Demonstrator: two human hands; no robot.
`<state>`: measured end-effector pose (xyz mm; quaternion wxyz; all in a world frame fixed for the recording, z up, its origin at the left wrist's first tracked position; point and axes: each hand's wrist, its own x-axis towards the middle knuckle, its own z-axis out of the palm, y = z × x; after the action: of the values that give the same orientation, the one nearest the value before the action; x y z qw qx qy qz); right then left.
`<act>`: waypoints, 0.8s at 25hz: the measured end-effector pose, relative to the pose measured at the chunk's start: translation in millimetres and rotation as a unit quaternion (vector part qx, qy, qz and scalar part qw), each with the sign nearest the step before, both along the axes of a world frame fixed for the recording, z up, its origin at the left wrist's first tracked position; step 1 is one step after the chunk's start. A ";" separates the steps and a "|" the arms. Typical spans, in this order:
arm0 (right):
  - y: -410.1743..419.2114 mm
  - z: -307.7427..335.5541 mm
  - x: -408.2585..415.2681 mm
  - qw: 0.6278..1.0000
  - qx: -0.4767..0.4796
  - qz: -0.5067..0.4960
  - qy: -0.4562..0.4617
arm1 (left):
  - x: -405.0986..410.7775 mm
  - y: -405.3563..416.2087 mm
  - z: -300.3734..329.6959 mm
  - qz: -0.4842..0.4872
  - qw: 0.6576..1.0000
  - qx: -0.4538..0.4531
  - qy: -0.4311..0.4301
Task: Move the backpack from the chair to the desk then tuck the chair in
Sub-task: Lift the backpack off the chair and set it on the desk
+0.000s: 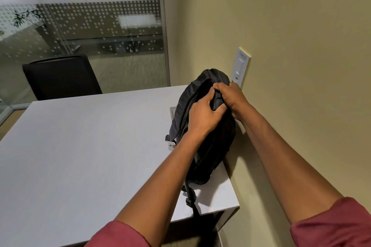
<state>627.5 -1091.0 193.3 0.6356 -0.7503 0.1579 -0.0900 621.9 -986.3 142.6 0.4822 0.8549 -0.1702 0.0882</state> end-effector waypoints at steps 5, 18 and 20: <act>-10.2 -7.5 7.2 0.978 -0.191 -0.059 0.053 | 0.5 -11.6 -19.4 -0.088 0.996 0.031 0.014; -19.5 -37.8 0.0 0.847 -0.515 -0.068 -0.113 | -5.5 -14.9 -50.1 -0.177 0.981 0.080 -0.024; -14.0 -39.5 -3.1 0.853 -0.503 -0.062 -0.121 | -8.8 -4.5 -54.0 -0.159 0.984 0.077 -0.028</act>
<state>624.5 -1105.0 153.8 0.1785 -0.9393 0.0591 -0.2871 613.1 -990.8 88.6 0.4182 0.8487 -0.3232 0.0209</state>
